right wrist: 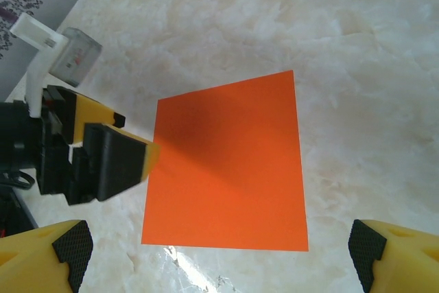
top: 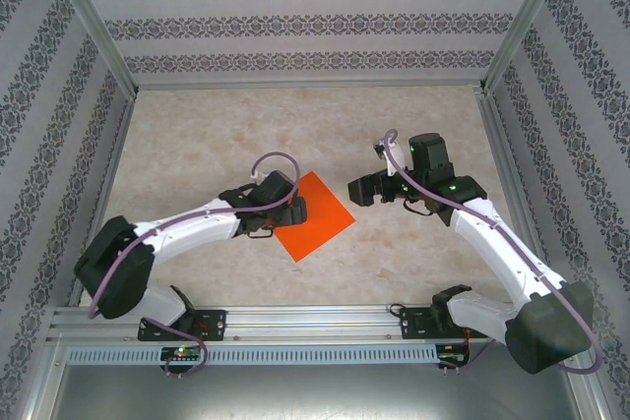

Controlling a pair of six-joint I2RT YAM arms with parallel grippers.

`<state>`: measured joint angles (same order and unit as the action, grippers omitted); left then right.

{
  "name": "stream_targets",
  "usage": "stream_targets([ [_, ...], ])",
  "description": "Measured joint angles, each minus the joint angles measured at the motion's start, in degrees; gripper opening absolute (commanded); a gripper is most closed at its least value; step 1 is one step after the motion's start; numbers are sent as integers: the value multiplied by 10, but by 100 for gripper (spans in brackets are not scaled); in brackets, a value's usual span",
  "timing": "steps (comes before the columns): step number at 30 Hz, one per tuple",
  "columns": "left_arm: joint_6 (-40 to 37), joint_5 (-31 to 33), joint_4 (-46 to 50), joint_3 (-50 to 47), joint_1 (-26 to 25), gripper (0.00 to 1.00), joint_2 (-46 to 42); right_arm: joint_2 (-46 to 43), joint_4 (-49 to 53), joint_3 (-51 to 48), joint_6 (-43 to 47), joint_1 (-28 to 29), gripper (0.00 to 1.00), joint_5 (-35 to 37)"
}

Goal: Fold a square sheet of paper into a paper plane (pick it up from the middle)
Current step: Move the square sheet of paper to the center of the table.

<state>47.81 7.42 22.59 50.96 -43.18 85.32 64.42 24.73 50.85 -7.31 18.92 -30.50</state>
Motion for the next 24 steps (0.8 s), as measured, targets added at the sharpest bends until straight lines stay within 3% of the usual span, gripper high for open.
stream_targets([
  [8,2,30,6,64,-37,100,113,11,8,0,6,0,98,26],
  [15,-5,37,15,72,-43,100,162,11,8,0,13,-8,98,30],
  [24,-93,31,12,87,-43,100,181,5,4,-17,15,-32,98,29],
])
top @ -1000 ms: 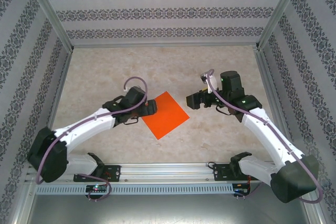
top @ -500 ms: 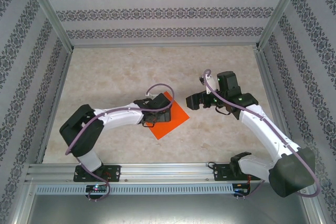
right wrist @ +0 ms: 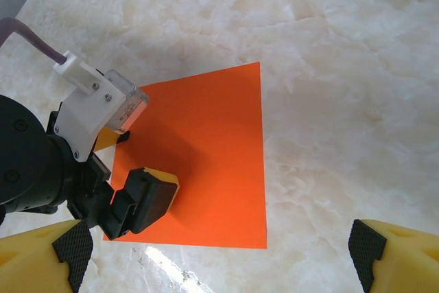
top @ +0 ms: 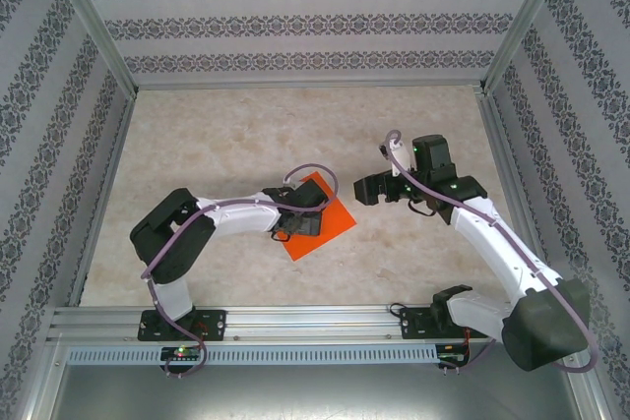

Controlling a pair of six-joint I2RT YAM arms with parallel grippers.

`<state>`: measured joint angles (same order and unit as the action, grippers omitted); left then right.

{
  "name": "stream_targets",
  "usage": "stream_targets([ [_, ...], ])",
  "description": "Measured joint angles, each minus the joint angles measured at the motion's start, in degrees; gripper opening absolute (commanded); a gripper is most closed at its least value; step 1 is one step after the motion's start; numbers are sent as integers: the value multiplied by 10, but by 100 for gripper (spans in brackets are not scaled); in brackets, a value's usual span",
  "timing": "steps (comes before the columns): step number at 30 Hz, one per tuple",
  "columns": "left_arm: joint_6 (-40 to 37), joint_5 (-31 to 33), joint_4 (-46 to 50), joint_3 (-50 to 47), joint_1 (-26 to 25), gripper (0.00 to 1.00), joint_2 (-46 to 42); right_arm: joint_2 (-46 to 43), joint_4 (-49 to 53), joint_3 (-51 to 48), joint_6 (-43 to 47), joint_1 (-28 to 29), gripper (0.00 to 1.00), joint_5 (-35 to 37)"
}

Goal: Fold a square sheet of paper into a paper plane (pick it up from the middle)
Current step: Move the square sheet of paper to the center of the table.

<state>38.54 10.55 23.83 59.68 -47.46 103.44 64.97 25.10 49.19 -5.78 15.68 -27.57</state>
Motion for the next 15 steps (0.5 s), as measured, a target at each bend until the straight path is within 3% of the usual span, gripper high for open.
stream_targets([
  [7,-123,-61,0,35,32,100,22,-1,0,-10,0,-12,98,0],
  [15,-247,-104,25,140,83,100,93,0,0,-16,-3,-14,98,3],
])
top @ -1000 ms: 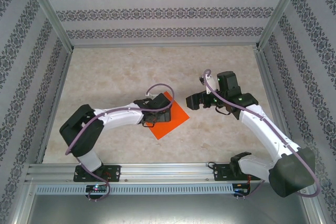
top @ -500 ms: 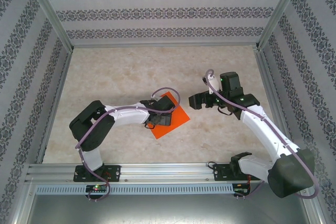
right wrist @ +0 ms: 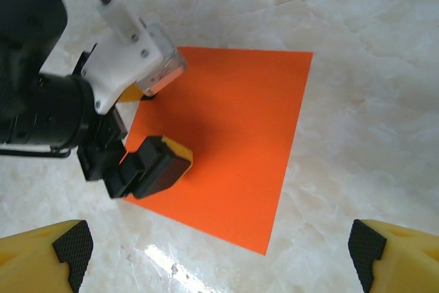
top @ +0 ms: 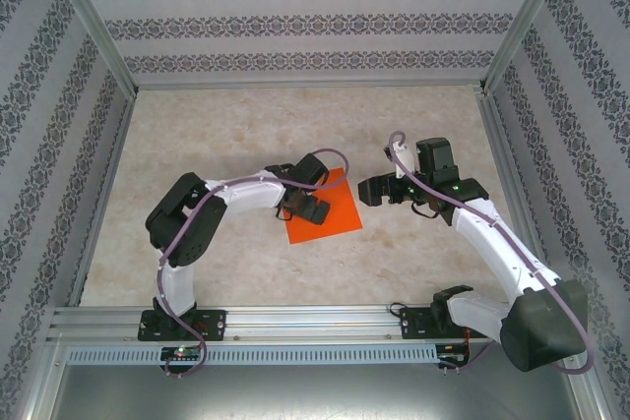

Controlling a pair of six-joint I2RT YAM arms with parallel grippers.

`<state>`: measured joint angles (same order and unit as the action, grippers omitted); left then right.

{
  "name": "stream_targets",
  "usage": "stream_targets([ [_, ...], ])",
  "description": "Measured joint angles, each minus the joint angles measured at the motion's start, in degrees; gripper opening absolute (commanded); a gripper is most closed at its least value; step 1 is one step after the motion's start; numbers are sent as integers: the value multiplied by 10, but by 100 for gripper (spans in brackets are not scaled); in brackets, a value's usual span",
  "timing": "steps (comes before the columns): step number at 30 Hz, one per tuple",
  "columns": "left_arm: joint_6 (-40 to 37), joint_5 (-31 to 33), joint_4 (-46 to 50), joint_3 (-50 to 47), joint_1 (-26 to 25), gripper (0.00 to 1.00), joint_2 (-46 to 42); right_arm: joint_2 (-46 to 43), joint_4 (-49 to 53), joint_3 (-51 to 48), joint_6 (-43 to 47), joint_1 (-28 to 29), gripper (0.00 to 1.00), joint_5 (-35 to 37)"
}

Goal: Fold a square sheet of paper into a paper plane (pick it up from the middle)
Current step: Move the square sheet of paper to the center of the table.

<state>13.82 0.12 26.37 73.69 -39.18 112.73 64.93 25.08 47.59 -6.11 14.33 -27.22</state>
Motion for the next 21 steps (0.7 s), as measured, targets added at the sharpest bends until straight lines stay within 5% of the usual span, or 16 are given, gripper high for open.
stream_targets([
  [21,-126,-60,69,161,56,100,78,35,-18,-2,-55,1,98,22],
])
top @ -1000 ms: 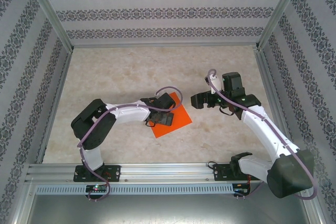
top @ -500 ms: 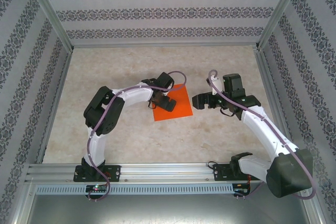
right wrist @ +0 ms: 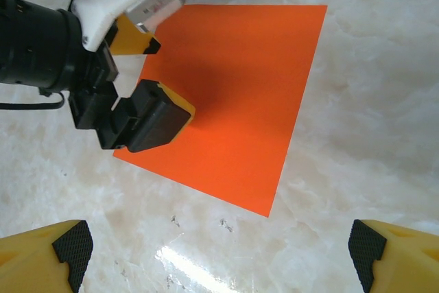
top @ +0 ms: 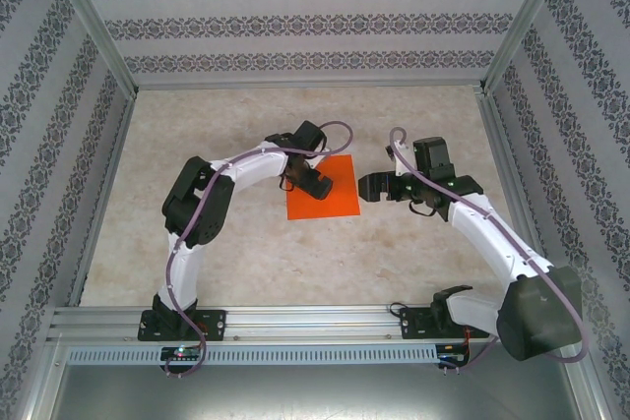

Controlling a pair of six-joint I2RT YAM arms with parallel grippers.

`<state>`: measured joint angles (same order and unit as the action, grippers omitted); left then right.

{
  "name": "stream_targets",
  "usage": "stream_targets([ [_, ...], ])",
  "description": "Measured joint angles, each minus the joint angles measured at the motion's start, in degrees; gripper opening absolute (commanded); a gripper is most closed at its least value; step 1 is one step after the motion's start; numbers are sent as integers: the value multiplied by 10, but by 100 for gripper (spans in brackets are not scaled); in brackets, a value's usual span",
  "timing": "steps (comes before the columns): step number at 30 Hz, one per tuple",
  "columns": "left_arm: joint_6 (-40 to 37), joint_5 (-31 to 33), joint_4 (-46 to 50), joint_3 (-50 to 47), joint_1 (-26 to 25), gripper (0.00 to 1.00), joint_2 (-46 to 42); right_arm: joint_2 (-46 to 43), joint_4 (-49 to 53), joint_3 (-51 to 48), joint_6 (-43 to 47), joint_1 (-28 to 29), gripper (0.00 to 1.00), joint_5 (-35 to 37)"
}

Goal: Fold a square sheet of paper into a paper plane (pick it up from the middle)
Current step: Move the square sheet of paper to the center of the table, then fold the square sheet of paper in half at the center of the table.

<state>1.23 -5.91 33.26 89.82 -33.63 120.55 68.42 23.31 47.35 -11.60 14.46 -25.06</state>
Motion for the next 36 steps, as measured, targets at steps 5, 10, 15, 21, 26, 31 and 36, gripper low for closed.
stream_targets([
  [5,4,-8,4,-22,6,100,-41,12,5,12,-26,35,98,35],
  [10,32,-35,-14,-128,49,100,-176,33,6,40,-60,78,98,83],
  [15,70,-56,-31,-221,91,100,-312,88,10,79,-94,125,98,134],
  [21,117,-104,-70,-309,131,100,-395,175,16,135,-126,173,98,180],
  [26,146,-123,-97,-377,169,100,-425,256,25,192,-141,198,98,199],
  [31,176,-151,-143,-417,186,100,-428,330,44,252,-152,218,98,229],
  [36,188,-169,-173,-436,193,100,-428,390,70,307,-160,229,98,259],
])
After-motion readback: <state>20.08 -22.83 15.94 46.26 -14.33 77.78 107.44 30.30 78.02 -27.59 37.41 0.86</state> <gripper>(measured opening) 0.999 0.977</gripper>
